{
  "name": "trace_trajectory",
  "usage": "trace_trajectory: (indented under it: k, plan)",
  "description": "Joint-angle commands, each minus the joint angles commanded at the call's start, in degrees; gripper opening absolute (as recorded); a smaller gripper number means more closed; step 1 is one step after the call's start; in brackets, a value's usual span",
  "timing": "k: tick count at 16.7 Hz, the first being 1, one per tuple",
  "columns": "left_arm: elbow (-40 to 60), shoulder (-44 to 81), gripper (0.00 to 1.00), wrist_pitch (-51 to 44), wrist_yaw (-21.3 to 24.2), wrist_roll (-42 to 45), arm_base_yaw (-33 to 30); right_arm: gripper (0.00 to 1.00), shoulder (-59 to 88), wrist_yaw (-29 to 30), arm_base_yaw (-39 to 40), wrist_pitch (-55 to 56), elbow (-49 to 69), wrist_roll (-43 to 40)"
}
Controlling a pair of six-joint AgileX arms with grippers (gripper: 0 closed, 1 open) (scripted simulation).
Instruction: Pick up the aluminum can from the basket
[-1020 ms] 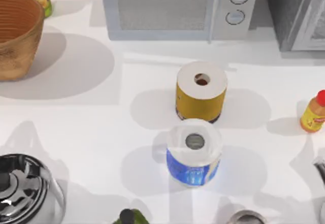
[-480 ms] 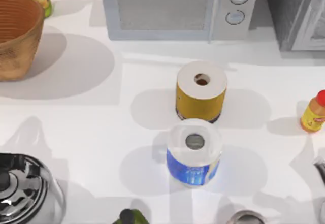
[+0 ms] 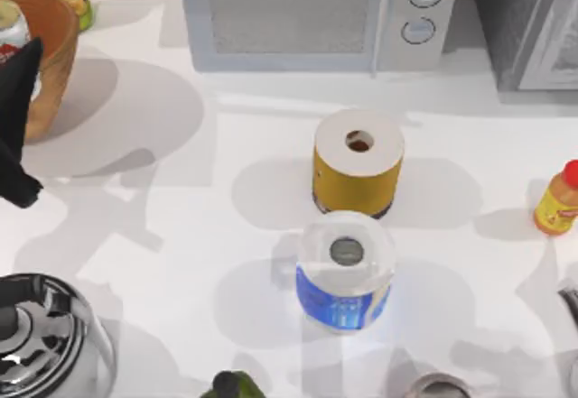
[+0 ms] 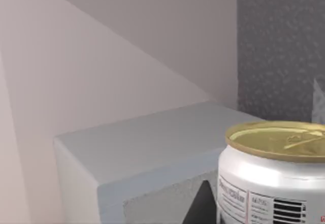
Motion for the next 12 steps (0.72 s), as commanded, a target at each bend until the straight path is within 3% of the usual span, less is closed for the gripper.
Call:
trace_trajectory:
  k: [7, 12]
  plan:
    - [18.97, 47.89, 0.00, 22.98, 27.48, -0.42, -3.66, 1.00, 0.00, 0.00, 0.00, 0.00, 0.00, 0.00]
    - [29.18, 79.36, 0.00, 39.32, 43.27, 0.51, -6.76, 1.00, 0.00, 0.00, 0.00, 0.00, 0.00, 0.00]
